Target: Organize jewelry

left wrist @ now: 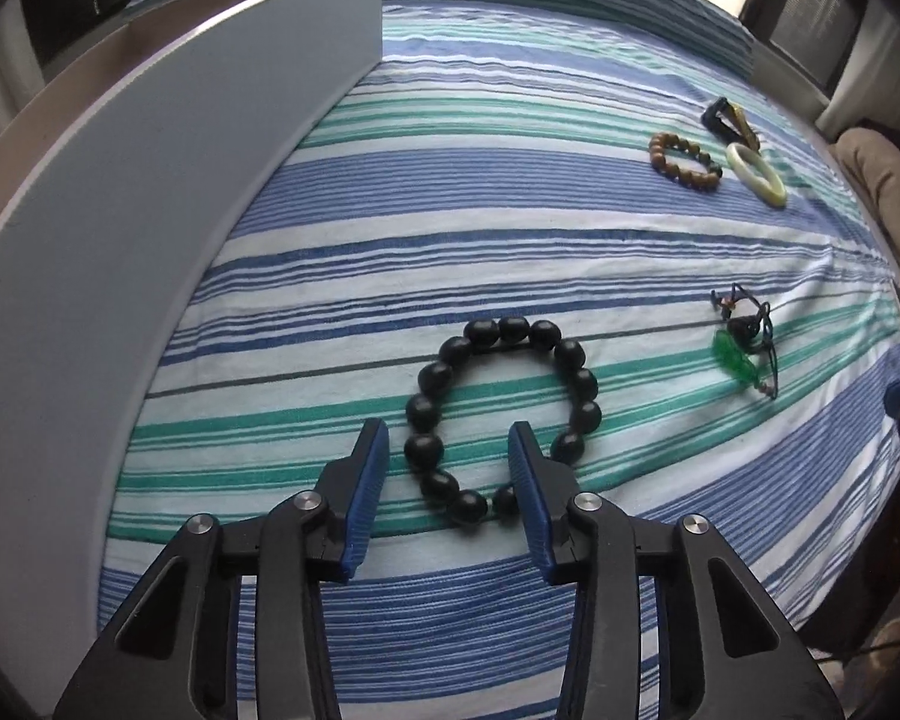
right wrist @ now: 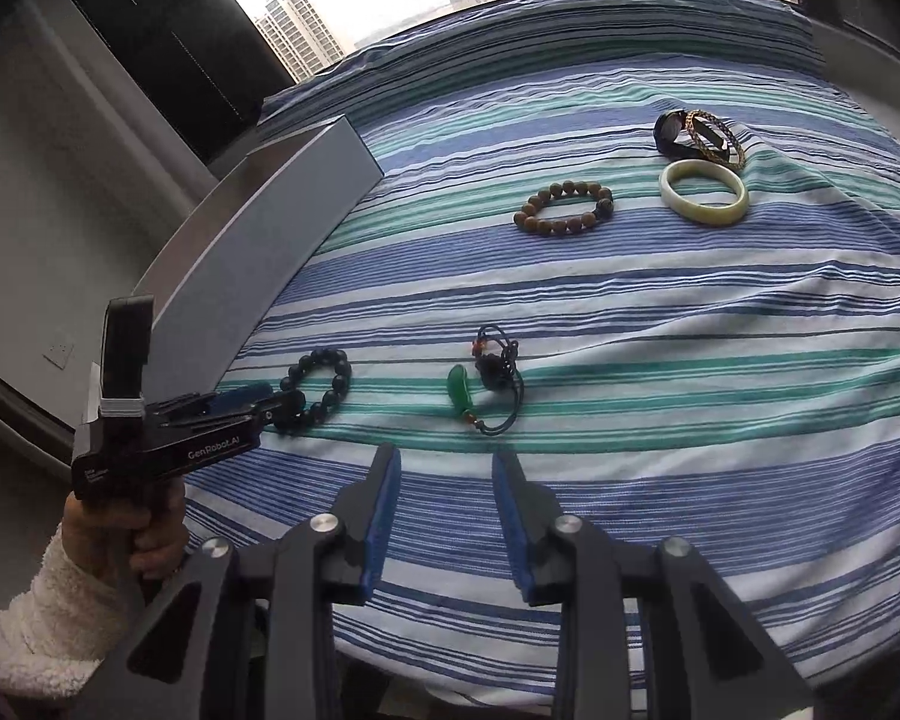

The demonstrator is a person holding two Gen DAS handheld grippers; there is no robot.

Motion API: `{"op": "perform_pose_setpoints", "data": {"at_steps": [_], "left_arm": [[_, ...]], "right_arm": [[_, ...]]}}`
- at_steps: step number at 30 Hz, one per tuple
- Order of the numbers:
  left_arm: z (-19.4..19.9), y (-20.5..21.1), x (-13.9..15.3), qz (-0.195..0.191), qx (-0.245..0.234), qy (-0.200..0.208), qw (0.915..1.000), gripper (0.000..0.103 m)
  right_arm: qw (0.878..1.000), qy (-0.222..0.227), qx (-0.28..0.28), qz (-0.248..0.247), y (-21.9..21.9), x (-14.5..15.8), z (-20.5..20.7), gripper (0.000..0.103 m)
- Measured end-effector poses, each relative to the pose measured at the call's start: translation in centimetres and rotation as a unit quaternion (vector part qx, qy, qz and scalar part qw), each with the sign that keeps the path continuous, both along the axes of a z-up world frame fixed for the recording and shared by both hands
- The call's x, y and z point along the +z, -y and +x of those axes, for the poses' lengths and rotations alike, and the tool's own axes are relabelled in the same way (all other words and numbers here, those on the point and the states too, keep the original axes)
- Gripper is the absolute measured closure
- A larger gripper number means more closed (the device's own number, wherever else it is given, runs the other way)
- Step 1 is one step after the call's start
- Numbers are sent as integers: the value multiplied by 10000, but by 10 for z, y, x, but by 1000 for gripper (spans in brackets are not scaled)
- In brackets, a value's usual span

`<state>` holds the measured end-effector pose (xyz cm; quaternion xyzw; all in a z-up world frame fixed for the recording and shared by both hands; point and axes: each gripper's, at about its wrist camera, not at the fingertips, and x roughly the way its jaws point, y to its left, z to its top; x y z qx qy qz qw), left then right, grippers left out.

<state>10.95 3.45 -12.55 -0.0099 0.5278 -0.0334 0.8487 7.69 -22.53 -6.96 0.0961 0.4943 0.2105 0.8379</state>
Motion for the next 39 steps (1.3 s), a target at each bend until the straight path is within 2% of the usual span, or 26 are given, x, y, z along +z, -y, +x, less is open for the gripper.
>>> {"op": "perform_pose_setpoints", "data": {"at_steps": [1, 2, 3, 7, 11, 13, 17, 19, 20, 21, 22, 25, 30, 35, 39], "left_arm": [[-1, 3, -1, 94, -36, 12, 9999, 65], [-1, 4, -1, 156, -57, 34, 9999, 83], [-1, 4, 0, 124, -81, 38, 9999, 91], [-2, -5, 2, -249, -35, -89, 9996, 92], [-10, -13, 15, -550, 41, -6, 9985, 92], [-14, -15, 23, -610, 38, 84, 9981, 92], [-17, -21, 31, -717, 68, 159, 9973, 92], [-19, -24, 32, -784, 102, 159, 9967, 92], [-20, -25, 34, -833, 114, 169, 9963, 92], [-23, -28, 38, -887, 122, 196, 9958, 92], [-26, -30, 42, -938, 122, 236, 9952, 92], [-33, -37, 61, -1089, 152, 372, 9932, 92], [-45, -52, 99, -1174, 329, 592, 9908, 92], [-62, -84, 149, -1353, 610, 946, 9844, 92], [-75, -121, 186, -1273, 912, 1247, 9798, 92]], "right_arm": [[10000, 58, -35, -10, 2, 3, 0, 71], [9999, 108, -63, -20, 5, 6, 1, 71], [9999, 141, -87, -33, 7, 7, 3, 71], [9996, 52, -256, -97, 15, 4, 23, 71], [9983, -419, -348, -219, 14, -14, 59, 70], [9980, -504, -82, -370, 0, -23, 73, 70], [9907, -472, 509, -1167, -40, -43, 88, 70], [9866, -509, 639, -1413, -51, -54, 92, 70], [9848, -535, 700, -1499, -54, -57, 92, 74], [9838, -487, 708, -1573, -54, -56, 90, 84], [9839, -416, 697, -1595, -54, -51, 86, 96], [9883, -172, 720, -1335, -52, -21, 76, 96], [9909, 351, 954, -880, -63, 46, 61, 96], [9863, 847, 1344, -445, -102, 107, 54, 96], [9775, 1143, 1774, -37, -146, 145, 53, 96]]}}
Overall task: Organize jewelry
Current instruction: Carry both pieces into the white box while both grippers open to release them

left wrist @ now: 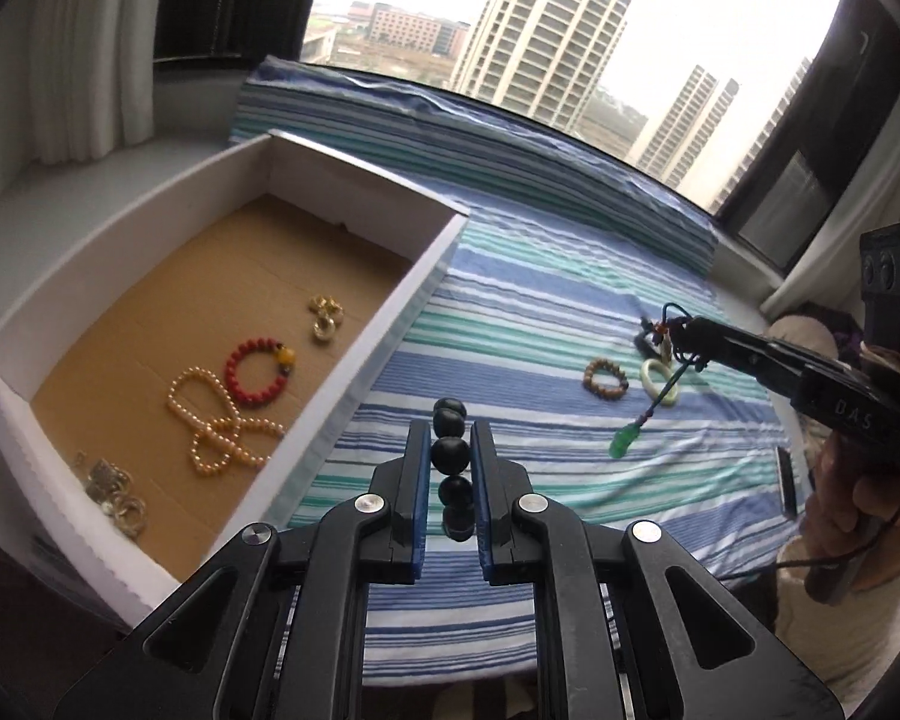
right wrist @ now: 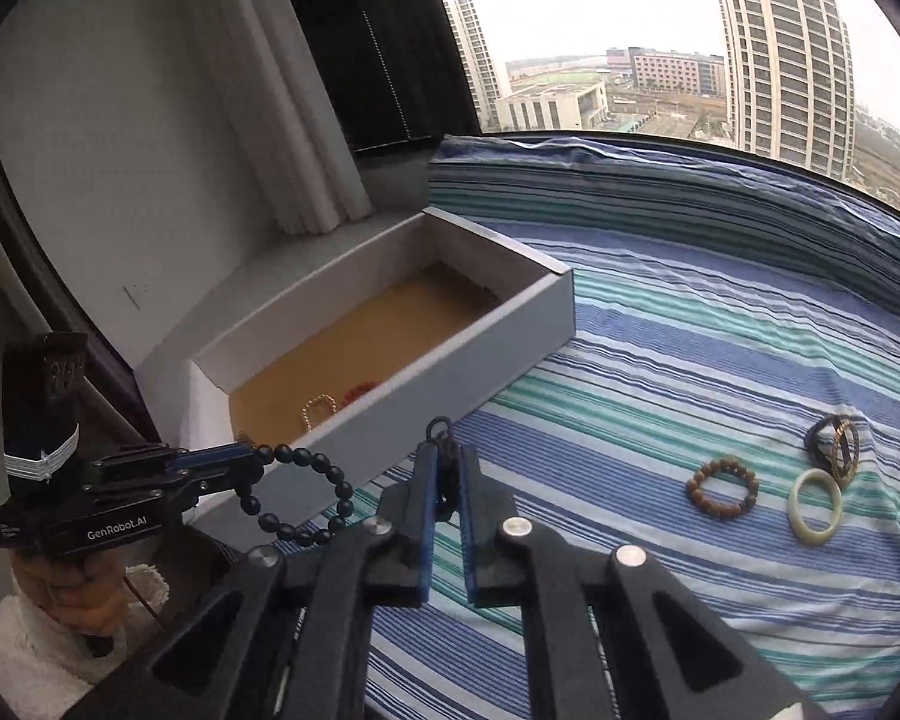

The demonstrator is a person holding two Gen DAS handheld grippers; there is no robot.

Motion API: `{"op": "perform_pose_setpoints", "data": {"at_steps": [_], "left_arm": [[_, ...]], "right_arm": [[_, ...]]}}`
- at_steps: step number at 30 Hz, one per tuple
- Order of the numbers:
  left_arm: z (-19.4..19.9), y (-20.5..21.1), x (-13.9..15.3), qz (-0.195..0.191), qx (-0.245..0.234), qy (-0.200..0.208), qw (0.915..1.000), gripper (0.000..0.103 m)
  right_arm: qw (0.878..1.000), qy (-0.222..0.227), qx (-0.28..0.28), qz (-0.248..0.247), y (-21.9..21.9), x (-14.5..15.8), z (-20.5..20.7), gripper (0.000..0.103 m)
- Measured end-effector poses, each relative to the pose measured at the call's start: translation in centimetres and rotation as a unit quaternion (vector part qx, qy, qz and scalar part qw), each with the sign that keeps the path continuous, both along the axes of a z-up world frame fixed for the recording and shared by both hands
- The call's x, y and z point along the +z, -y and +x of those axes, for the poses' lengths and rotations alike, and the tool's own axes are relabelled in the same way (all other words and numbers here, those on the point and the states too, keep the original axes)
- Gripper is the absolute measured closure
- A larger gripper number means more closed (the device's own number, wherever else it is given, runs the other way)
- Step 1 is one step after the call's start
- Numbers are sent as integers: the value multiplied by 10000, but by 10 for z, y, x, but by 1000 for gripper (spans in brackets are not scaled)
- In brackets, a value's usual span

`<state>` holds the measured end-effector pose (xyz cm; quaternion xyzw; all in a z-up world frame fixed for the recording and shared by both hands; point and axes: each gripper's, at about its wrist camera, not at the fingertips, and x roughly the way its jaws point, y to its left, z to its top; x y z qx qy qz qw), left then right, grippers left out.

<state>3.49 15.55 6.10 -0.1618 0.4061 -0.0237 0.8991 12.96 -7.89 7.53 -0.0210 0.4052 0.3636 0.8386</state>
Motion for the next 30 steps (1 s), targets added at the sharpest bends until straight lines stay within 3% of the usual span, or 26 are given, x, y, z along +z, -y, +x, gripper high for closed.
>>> {"op": "perform_pose_setpoints", "data": {"at_steps": [4, 7, 15, 20, 24, 25, 26, 29, 30], "left_arm": [[-7, -43, 20, 322, 494, 101, 9982, 92], [0, -78, 16, 447, 801, -9, 9958, 92], [36, -156, -47, 557, 1531, -650, 9845, 92], [49, -184, -89, 573, 1803, -1021, 9766, 92], [54, -193, -109, 687, 1921, -1191, 9717, 90], [54, -195, -111, 712, 1962, -1213, 9704, 89], [57, -196, -111, 713, 1981, -1226, 9699, 81], [50, -188, -102, 741, 2042, -1093, 9700, 45], [50, -184, -97, 792, 2050, -1011, 9703, 40]], "right_arm": [[9986, 164, 442, 240, -55, 23, 2, 96], [9966, 173, 759, 261, -102, 25, 8, 96], [9896, -292, 1399, -155, -232, -19, 53, 96], [9871, -415, 1450, -545, -289, -58, 85, 96], [9866, -428, 1423, -671, -312, -76, 101, 90], [9878, -397, 1373, -613, -311, -75, 103, 82], [9891, -385, 1325, -514, -308, -72, 104, 77], [9926, -257, 1158, -248, -285, -53, 100, 76], [9934, -138, 1118, -201, -275, -45, 96, 76]]}}
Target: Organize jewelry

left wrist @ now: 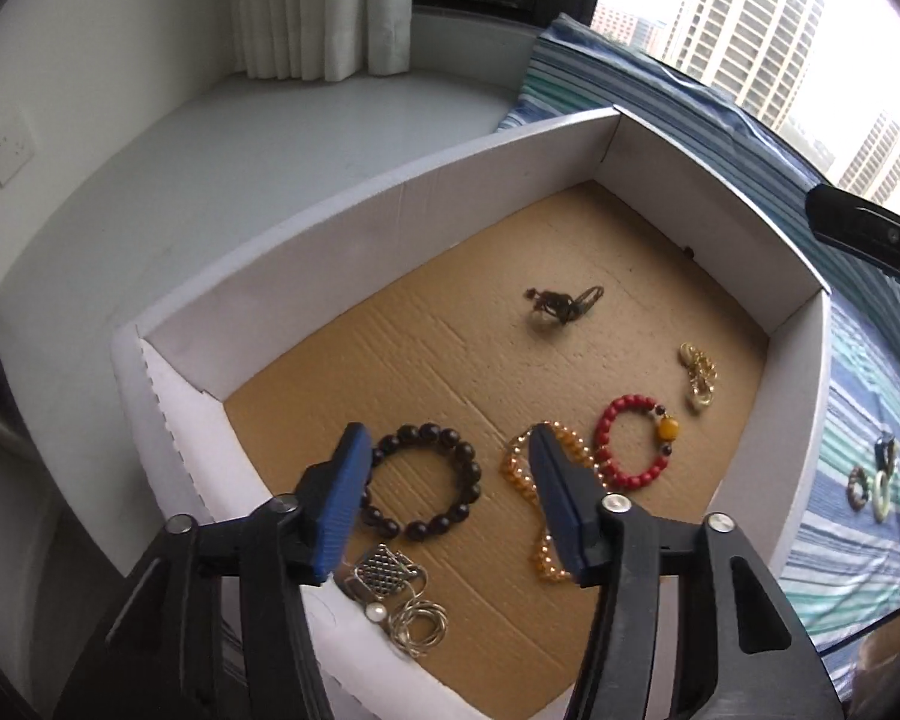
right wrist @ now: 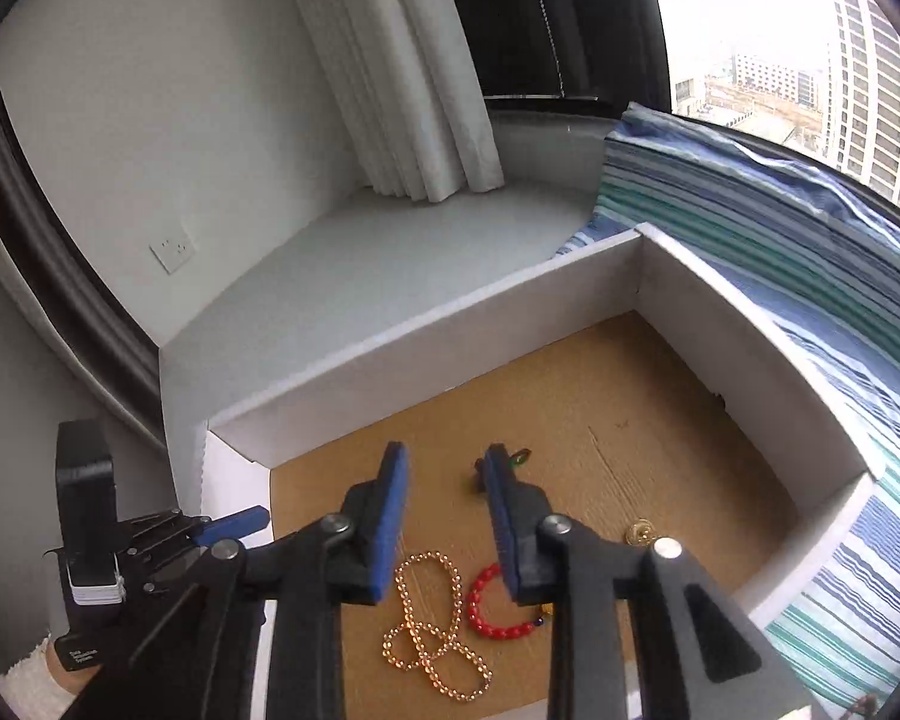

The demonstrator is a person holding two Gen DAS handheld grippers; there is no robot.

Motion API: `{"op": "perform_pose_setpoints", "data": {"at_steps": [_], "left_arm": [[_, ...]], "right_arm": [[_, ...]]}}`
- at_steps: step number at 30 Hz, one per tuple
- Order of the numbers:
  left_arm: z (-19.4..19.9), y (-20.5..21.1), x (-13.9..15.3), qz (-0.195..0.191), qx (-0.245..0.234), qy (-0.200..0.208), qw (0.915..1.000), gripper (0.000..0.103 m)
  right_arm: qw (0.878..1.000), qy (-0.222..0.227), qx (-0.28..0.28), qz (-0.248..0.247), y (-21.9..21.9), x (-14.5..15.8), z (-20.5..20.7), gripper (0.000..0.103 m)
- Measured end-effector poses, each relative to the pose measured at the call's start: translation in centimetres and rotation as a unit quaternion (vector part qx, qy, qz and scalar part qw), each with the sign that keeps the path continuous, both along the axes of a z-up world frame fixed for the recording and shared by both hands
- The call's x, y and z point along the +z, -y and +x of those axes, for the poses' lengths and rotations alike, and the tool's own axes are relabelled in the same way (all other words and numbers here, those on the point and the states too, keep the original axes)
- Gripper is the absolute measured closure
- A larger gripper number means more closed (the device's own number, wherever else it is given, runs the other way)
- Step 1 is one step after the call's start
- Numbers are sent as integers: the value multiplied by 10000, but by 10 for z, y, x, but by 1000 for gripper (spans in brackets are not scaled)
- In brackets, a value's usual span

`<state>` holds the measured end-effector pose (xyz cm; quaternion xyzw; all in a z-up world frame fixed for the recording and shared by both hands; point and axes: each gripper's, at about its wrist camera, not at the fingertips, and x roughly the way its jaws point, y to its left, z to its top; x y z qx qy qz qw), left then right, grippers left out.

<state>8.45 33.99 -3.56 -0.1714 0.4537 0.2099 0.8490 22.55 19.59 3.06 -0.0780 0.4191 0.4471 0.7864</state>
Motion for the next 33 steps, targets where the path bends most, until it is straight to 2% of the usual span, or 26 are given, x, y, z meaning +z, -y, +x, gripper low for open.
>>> {"op": "perform_pose_setpoints", "data": {"at_steps": [2, 5, 7, 10, 17, 21, 27, 33], "left_arm": [[-3, 12, 11, 121, -92, 109, 9998, 37], [-10, 38, 28, 203, -279, 316, 9989, 26], [-15, 63, 37, 247, -456, 468, 9976, 22], [-18, 105, 43, 205, -843, 633, 9942, 18], [-20, 210, 28, -128, -1798, 685, 9812, 16], [-16, 259, 7, -222, -2247, 477, 9730, 16], [-6, 309, -20, -291, -2730, 109, 9615, 16], [-5, 348, -24, -194, -3075, -9, 9514, 16]], "right_arm": [[9995, 307, -85, 89, 22, 17, -9, 67], [9969, 715, -285, 177, 61, 36, -27, 54], [9953, 871, -395, 174, 88, 42, -40, 51], [9922, 1044, -682, 38, 127, 40, -60, 40], [9804, 1271, -1463, -360, 228, 3, -109, 39], [9730, 1060, -1965, -588, 285, -29, -125, 39], [9594, 743, -2578, -875, 351, -68, -150, 39], [9472, 559, -3051, -814, 401, -78, -163, 39]]}}
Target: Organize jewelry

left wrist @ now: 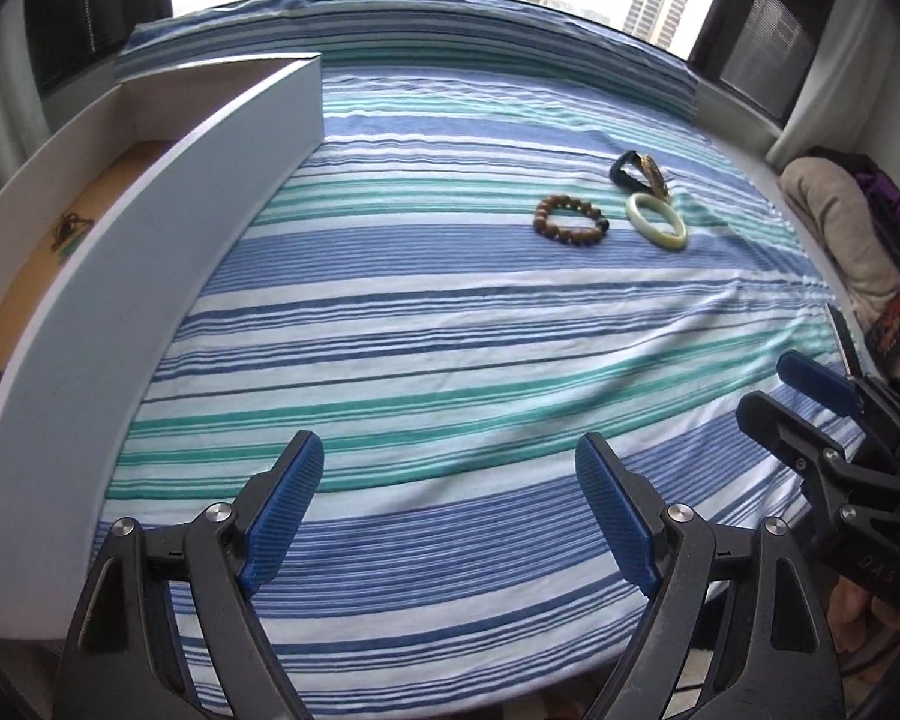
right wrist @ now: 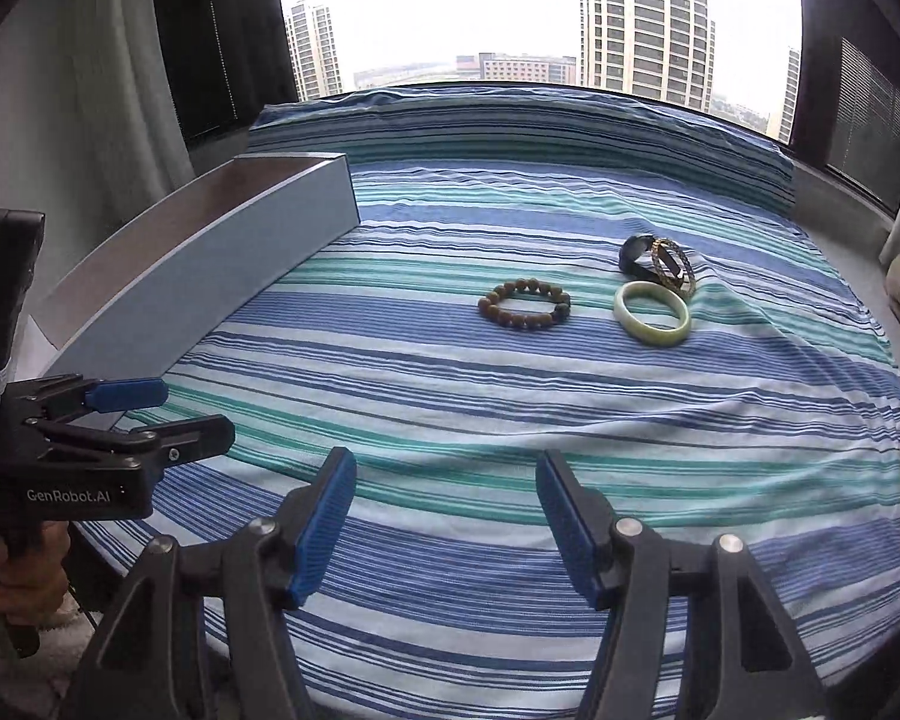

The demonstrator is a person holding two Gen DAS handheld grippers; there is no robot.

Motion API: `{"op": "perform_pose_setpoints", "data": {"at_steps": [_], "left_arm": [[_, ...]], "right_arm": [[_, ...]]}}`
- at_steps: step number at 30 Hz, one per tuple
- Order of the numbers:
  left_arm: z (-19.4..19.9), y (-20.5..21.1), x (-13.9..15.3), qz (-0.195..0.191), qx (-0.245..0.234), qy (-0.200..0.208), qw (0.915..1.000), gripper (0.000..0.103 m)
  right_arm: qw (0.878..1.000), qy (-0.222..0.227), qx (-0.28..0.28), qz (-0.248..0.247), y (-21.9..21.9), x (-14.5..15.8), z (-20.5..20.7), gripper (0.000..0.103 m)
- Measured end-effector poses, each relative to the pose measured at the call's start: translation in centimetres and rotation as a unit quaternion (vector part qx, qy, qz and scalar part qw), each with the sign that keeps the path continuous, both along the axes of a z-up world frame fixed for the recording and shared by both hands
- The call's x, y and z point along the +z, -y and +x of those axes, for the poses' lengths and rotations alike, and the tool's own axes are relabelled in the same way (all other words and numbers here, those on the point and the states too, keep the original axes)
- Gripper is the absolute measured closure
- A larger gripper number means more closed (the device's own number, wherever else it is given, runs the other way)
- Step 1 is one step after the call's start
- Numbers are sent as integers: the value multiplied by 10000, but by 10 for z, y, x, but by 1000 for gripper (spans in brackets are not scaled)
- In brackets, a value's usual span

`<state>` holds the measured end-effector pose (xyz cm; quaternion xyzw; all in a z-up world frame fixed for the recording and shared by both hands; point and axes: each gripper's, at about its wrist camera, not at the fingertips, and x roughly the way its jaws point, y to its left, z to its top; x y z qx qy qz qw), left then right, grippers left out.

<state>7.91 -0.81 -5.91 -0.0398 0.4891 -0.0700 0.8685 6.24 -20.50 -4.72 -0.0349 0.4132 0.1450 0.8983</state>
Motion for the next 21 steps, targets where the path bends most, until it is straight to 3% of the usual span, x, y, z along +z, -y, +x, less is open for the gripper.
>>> {"op": "perform_pose_setpoints", "data": {"at_steps": [8, 21], "left_arm": [[3, 21, -4, 131, -174, -67, 9997, 16], [31, 33, -30, 353, -230, -450, 9981, 16]], "right_arm": [[9996, 6, -200, 210, 25, 2, 0, 39], [9981, -280, -396, 384, 50, -23, -4, 39]]}}
